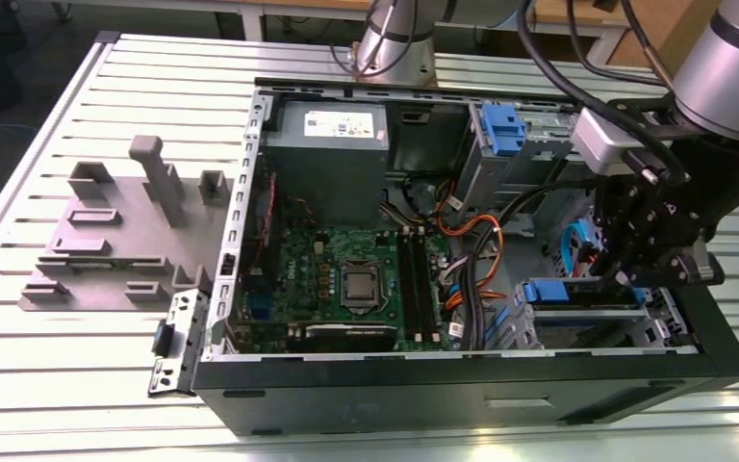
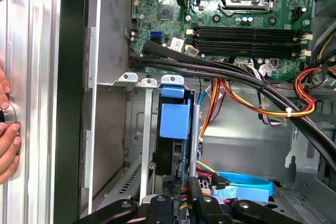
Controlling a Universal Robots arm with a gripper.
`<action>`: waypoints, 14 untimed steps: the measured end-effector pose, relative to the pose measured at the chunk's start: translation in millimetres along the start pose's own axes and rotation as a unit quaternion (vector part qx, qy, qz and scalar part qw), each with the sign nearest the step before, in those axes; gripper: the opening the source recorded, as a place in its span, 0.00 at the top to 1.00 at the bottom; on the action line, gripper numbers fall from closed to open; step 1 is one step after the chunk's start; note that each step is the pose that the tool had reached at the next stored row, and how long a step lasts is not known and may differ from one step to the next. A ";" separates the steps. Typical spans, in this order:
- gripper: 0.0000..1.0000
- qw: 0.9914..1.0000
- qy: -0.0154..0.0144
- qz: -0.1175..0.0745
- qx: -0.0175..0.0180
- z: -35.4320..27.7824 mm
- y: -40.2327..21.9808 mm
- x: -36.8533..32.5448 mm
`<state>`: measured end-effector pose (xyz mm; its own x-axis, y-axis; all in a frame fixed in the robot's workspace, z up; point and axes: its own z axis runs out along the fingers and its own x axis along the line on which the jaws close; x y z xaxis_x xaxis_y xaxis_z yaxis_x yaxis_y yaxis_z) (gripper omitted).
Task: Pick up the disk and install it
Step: 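Insert the first disk wire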
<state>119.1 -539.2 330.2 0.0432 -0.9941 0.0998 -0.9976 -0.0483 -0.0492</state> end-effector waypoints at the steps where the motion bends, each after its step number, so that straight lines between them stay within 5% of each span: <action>1: 0.76 1.000 -0.001 0.000 0.000 -1.2 -0.1 0.1; 8: 0.76 1.000 -0.002 0.000 0.000 -9.8 -0.5 1.0; 14: 0.84 1.000 -0.002 0.000 0.000 -10.2 -0.5 1.0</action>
<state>119.2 -539.2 340.4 0.0432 -0.9944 0.0964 -0.9976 -0.0481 -0.0494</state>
